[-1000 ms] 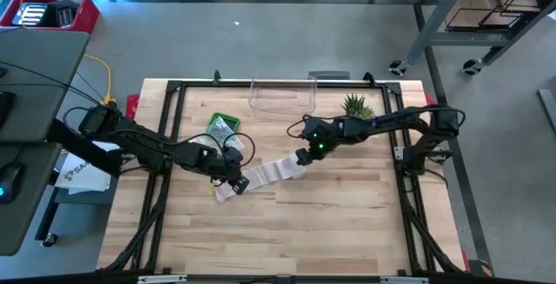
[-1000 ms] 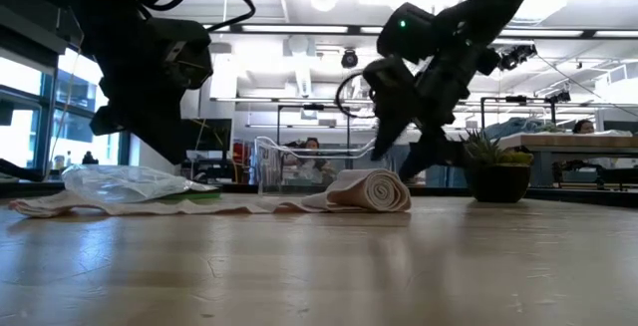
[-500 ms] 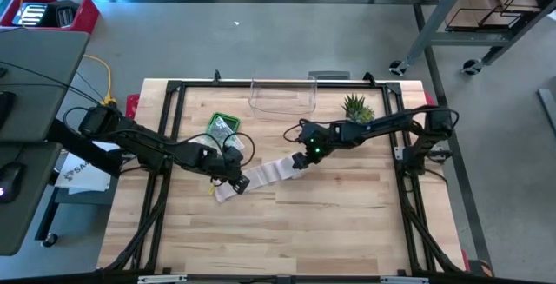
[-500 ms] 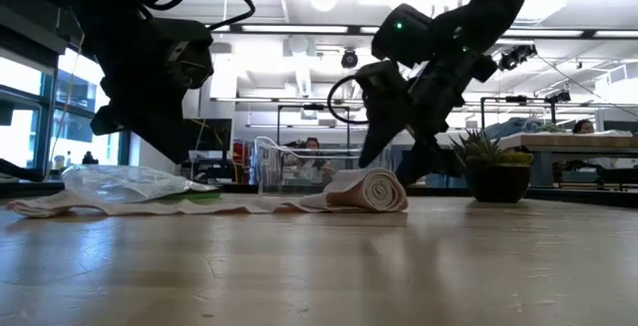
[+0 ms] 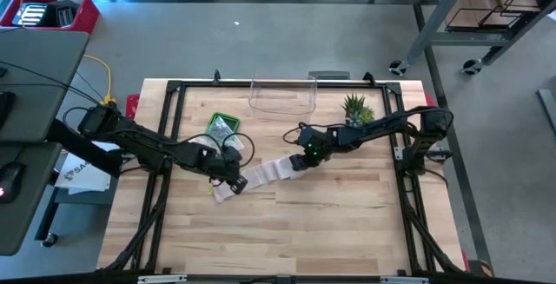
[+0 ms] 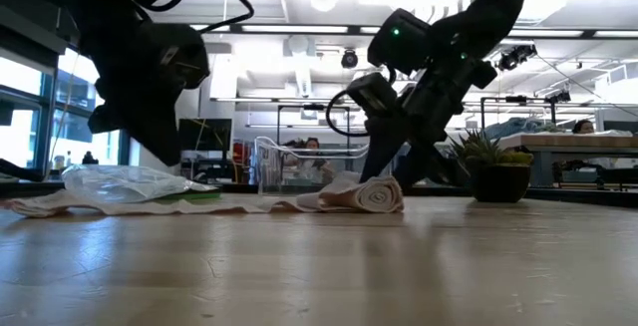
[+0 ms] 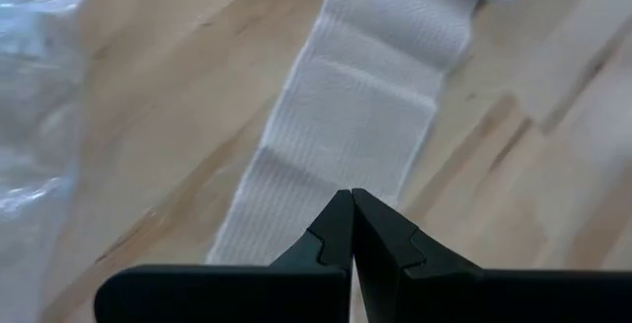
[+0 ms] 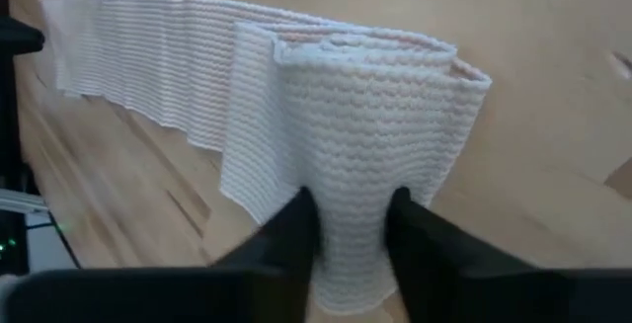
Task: Roll bandage
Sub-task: Roll the bandage
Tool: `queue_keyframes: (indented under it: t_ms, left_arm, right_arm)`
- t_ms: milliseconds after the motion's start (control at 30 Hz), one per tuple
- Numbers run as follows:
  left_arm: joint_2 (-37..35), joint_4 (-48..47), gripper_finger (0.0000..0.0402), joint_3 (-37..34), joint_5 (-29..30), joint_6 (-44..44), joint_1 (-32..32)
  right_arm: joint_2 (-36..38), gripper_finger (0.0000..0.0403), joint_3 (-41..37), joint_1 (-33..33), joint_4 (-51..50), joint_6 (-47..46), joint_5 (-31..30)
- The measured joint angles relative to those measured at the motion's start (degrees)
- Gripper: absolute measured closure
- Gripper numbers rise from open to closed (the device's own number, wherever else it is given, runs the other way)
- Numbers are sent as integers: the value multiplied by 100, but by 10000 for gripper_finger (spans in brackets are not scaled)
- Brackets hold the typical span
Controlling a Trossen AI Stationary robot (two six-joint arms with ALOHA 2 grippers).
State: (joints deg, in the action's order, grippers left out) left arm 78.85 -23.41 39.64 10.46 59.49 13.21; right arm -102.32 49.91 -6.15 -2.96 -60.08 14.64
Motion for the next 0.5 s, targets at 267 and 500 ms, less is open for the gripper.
queue_keyframes:
  t_ms: [267, 500]
  left_arm:
    - [0, 105, 401, 0, 491, -279, 32]
    - [53, 556, 401, 0, 372, -1217, -48]
  right_arm:
    - [130, 388, 7, 55, -494, -464, -47]
    - [422, 399, -7, 165, -1525, -447, -118]
